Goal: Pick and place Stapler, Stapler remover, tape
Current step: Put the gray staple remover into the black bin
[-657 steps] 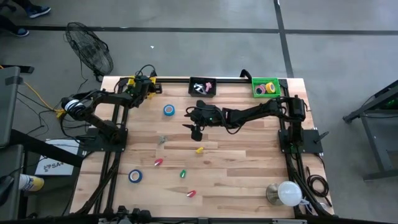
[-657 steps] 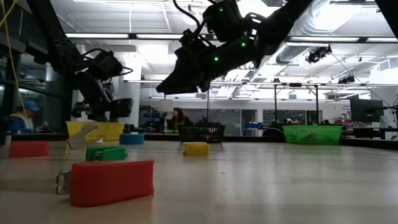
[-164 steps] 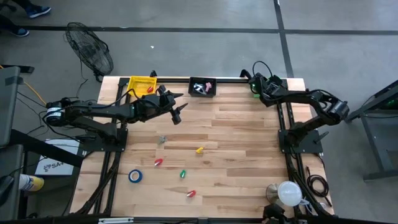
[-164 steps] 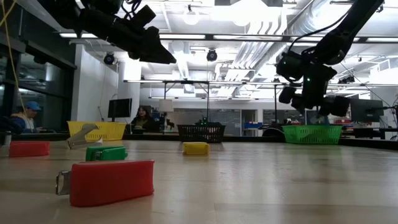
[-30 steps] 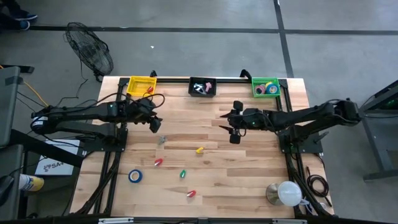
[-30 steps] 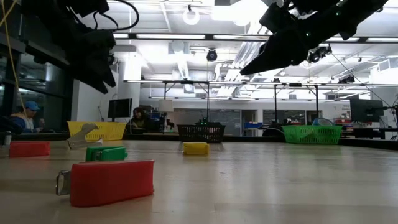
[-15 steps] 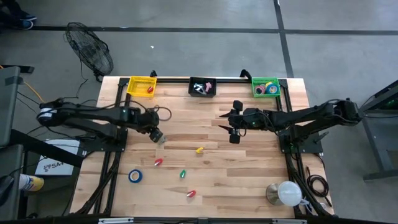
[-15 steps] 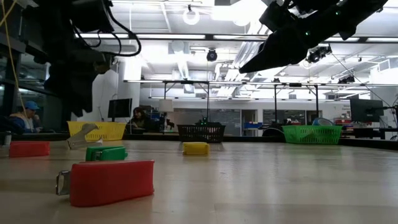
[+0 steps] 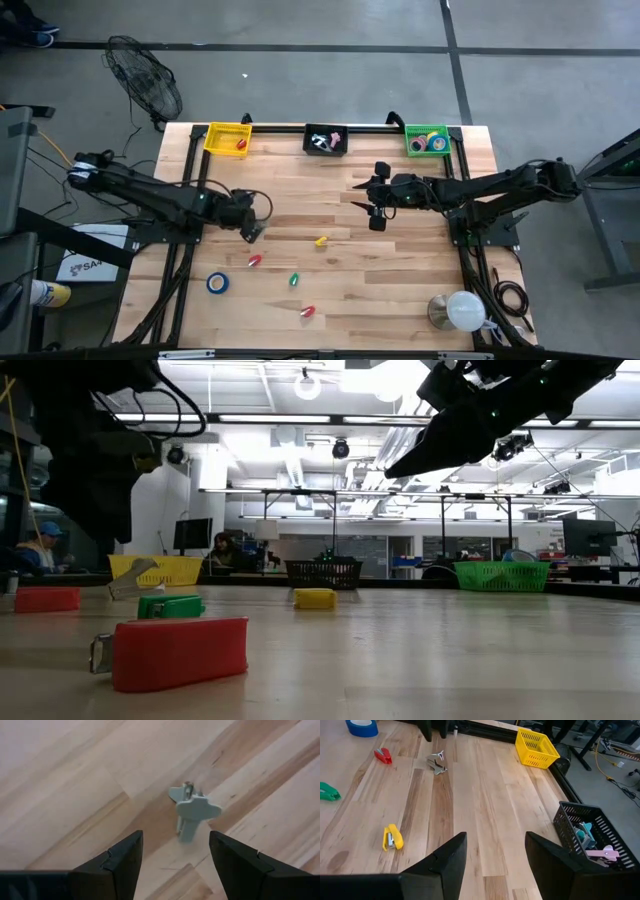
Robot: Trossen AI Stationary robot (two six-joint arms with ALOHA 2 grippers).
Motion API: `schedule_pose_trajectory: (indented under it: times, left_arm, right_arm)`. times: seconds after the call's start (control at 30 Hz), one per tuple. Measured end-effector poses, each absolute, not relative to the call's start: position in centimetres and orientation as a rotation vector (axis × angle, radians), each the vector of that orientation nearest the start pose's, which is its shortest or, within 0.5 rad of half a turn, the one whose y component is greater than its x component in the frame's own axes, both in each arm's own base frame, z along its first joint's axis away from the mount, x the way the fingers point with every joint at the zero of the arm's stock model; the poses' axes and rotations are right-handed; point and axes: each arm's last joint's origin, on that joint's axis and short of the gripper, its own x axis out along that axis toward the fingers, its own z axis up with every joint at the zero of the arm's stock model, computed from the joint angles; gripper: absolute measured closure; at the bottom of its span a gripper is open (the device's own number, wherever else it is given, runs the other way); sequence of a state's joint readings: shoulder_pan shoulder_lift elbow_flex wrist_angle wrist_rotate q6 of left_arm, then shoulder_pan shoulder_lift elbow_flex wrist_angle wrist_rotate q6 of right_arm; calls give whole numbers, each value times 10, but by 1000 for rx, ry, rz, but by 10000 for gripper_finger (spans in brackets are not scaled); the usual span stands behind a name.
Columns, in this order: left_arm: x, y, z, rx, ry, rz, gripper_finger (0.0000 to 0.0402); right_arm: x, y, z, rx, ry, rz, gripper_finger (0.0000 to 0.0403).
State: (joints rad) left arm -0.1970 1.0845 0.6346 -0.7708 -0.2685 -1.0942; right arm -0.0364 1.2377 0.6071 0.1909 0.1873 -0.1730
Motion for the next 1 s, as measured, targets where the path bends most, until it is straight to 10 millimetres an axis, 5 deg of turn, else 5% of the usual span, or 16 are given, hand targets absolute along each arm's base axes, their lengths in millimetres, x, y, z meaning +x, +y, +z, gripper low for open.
schedule_pose_trajectory:
  times: [0.37,1.0]
  left_arm:
    - [183,-49,175,-592,1056,702,176]
    - [206,-54,147,-477,1040,719,176]
  right_arm:
    - [254,-15,216,-181,456,-186,210]
    - [253,-15,215,-163,466,-190,210]
